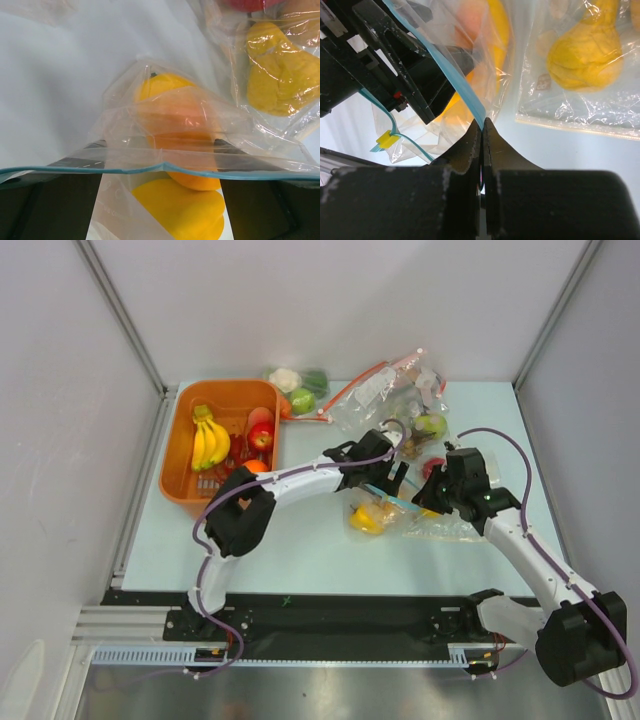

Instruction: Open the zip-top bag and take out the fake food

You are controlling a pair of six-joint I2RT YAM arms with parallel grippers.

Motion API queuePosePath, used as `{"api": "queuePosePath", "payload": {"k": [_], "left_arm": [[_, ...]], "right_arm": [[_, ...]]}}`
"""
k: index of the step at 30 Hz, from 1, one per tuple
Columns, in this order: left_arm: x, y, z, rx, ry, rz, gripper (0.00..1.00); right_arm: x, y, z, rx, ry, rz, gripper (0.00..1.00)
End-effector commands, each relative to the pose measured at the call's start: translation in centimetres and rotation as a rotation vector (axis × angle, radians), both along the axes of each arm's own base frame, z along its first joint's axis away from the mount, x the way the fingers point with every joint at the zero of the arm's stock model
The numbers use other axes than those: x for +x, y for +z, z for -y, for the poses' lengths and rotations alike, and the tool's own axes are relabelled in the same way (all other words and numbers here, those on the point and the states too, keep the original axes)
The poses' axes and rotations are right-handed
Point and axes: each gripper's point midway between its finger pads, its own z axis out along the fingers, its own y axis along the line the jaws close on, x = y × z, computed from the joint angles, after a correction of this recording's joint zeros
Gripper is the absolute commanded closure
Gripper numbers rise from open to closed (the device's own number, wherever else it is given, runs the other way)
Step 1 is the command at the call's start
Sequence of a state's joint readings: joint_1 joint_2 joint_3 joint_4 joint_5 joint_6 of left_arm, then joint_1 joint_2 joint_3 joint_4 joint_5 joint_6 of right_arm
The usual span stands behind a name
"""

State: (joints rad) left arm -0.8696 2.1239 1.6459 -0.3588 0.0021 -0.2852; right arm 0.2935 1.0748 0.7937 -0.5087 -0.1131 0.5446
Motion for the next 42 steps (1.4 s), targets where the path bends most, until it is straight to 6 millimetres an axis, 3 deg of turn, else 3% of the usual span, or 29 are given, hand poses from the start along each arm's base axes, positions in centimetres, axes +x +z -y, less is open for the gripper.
{"api": "queuePosePath", "payload": {"k": [1,6,18,22,23,24,26,27,29,30,33,36,42], "left_arm": [[1.6,0.1,-2.0,0.061,0.045,0.069,0.07],[1.8,-0.4,-1.5,0.121,0.016,0.099,0.08],[0.4,-2.1,0.2,0.201,-0.071,0.113,0.13],[-0.3,-3.7,-0.1,0.225,-0.085,0.070,0.14],[-0.5,-3.8,-0.1,0.223,-0.091,0.065,0.19],[-0.9,-4.2,-0.4,0.227,-0.096,0.053,0.31],[-1.3,-4.0,0.0,0.201,-0.114,0.040,0.40],[-1.5,-4.1,-0.1,0.198,-0.119,0.032,0.52],[-1.6,-2.8,0.0,0.167,-0.121,0.043,0.66],[-1.9,-2.6,-0.3,0.159,-0.119,0.038,0.81],[-2.0,0.5,-0.5,0.086,-0.100,0.049,0.96],[-2.4,3.9,-0.7,0.001,-0.097,0.050,0.98],[-3.3,7.2,-1.8,-0.071,-0.082,0.017,1.00]], "right_arm": [[0.0,1.4,0.8,-0.038,-0.007,0.030,1.00],[0.6,1.7,0.5,-0.031,-0.004,0.034,1.00],[0.3,1.9,0.6,-0.023,-0.021,0.035,1.00],[0.2,2.0,0.6,-0.017,-0.029,0.035,1.00],[0.1,1.9,0.7,-0.018,-0.030,0.032,1.00],[0.0,2.0,0.7,-0.015,-0.033,0.036,1.00],[-0.1,1.8,0.6,-0.010,-0.035,0.029,1.00],[-0.2,1.8,0.6,-0.007,-0.037,0.029,1.00],[-0.3,1.7,0.7,-0.005,-0.043,0.026,1.00],[-0.3,1.7,0.8,-0.009,-0.047,0.026,1.00],[-0.4,1.6,1.0,-0.021,-0.058,0.025,1.00],[-0.5,1.6,0.9,-0.029,-0.057,0.034,1.00],[-0.3,2.4,-0.3,-0.053,-0.023,0.056,1.00]]}}
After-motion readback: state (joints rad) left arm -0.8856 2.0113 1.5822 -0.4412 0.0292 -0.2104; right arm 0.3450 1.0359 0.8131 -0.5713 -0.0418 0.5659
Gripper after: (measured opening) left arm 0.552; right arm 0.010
